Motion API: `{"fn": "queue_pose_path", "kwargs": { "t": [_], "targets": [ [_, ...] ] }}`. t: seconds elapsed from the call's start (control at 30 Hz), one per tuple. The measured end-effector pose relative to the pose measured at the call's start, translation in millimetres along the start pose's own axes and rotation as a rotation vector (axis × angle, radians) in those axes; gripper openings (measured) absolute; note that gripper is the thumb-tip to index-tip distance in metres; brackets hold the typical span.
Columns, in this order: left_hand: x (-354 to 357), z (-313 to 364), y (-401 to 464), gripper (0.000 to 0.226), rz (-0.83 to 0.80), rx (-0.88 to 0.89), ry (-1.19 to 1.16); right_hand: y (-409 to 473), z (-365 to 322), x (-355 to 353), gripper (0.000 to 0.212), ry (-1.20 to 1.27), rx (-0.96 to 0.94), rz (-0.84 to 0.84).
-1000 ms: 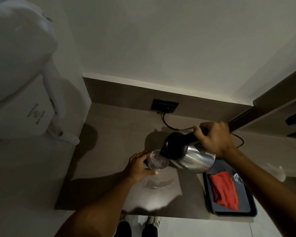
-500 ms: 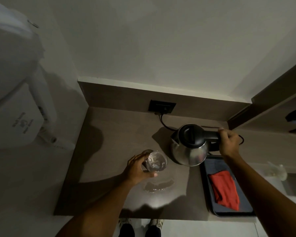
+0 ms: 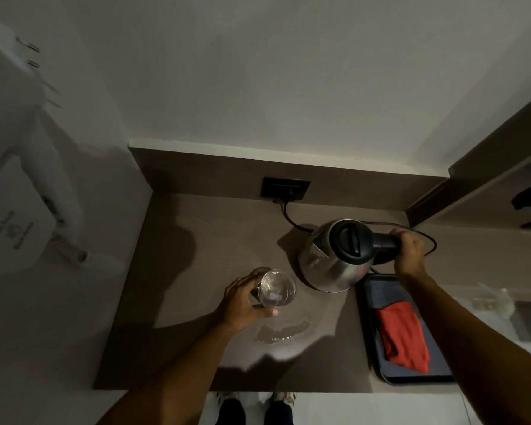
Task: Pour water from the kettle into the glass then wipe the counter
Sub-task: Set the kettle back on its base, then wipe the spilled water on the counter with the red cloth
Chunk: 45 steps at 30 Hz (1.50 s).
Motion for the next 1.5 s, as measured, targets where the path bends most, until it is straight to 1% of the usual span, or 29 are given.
{"fn": "queue_pose_path", "kwargs": {
  "t": [0.1, 0.27, 0.33, 0.47, 0.5, 0.57, 0.63, 0.7, 0.8, 0.9, 0.97, 1.03, 1.07, 1.13, 1.17, 1.2, 1.27, 1.33, 1.37, 1.4, 1.5],
  "targets": [
    [0.3, -1.2, -0.6, 0.095, -0.002, -0.015, 0.005, 8.3, 10.4, -13.1, 0.034, -0.039, 0.054, 0.055],
    [0.0, -1.2, 0.2, 0.094, 0.003, -0.019, 0.020, 19.5, 18.8, -19.2, 0.048, 0.052, 0.113, 0.081],
    [1.0, -1.7, 0.4, 0.094, -0.003, -0.022, 0.016, 20.0, 17.8, -23.8, 0.052, 0.063, 0.116, 0.114],
    [0.7, -1.3, 0.5, 0.092, 0.023, -0.008, 0.007, 16.7, 21.4, -31.6, 0.057, 0.059, 0.094, 0.107],
    [0.5, -0.8, 0.8, 0.091, 0.033, 0.002, 0.008, 14.7, 22.5, -32.9, 0.054, 0.075, 0.097, 0.120],
    [-0.1, -1.1, 0.9, 0.091, 0.042, 0.002, 0.004, 11.8, 20.7, -31.9, 0.040, 0.084, 0.077, 0.136],
    [-0.1, -0.8, 1.8, 0.090, 0.047, 0.012, -0.003, 11.1, 17.1, -28.6, 0.036, 0.054, 0.050, 0.129],
    [1.0, -0.3, 2.1, 0.089, 0.032, 0.014, -0.011, 9.6, 14.5, -28.0, 0.040, 0.000, 0.018, 0.121],
    [1.9, -0.4, 2.3, 0.091, 0.019, 0.013, -0.016, 5.3, 15.7, -33.2, 0.052, -0.086, -0.005, 0.123],
    [1.7, 0.3, 2.2, 0.094, 0.025, 0.028, -0.015, -4.6, 16.1, -31.3, 0.066, -0.117, 0.031, 0.102],
    [0.7, 0.5, 1.9, 0.093, 0.042, 0.051, -0.017, -19.7, 17.0, -32.9, 0.070, -0.122, 0.038, 0.147],
    [-0.9, 0.7, 1.6, 0.092, 0.072, 0.077, -0.023, -45.1, 25.5, -39.1, 0.069, -0.147, 0.052, 0.221],
    [-1.8, 0.7, 1.4, 0.091, 0.086, 0.087, -0.025, -60.2, 34.2, -41.3, 0.067, -0.209, 0.062, 0.231],
    [-2.5, 1.1, 0.6, 0.090, 0.103, 0.098, -0.023, -90.2, 54.9, -45.4, 0.066, -0.499, 0.072, 0.195],
    [-2.5, 1.1, 0.6, 0.090, 0.106, 0.102, -0.019, -104.1, 65.6, -45.7, 0.065, -0.670, 0.052, 0.141],
    [-1.9, 0.9, 0.5, 0.090, 0.104, 0.103, -0.013, -117.8, 77.9, -44.6, 0.066, -0.809, 0.042, 0.056],
    [-0.8, 0.9, 1.2, 0.091, 0.098, 0.106, -0.003, -141.6, 111.4, -47.2, 0.075, -0.984, 0.115, -0.142],
    [0.3, -0.1, 2.6, 0.092, 0.097, 0.114, -0.002, -158.0, 143.8, -58.0, 0.093, -1.094, 0.209, -0.295],
    [1.3, -0.9, 2.8, 0.092, 0.094, 0.113, 0.000, -161.5, 154.0, -63.4, 0.097, -1.121, 0.232, -0.327],
    [2.0, -1.4, 2.9, 0.093, 0.091, 0.110, 0.002, -161.8, 158.9, -66.4, 0.094, -1.125, 0.251, -0.335],
    [4.2, -1.6, 3.3, 0.093, 0.096, 0.105, 0.007, -156.4, 163.1, -64.6, 0.075, -1.105, 0.307, -0.319]
  ]
}}
Point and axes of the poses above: each hand's wrist, its own y-axis towards the middle knuckle, its own x-axis out of the palm, z = x × y, the point moved 9 cm from there along y, towards the middle knuckle, and after that the axes turned 9 degrees about y, right-handed, at the moved point
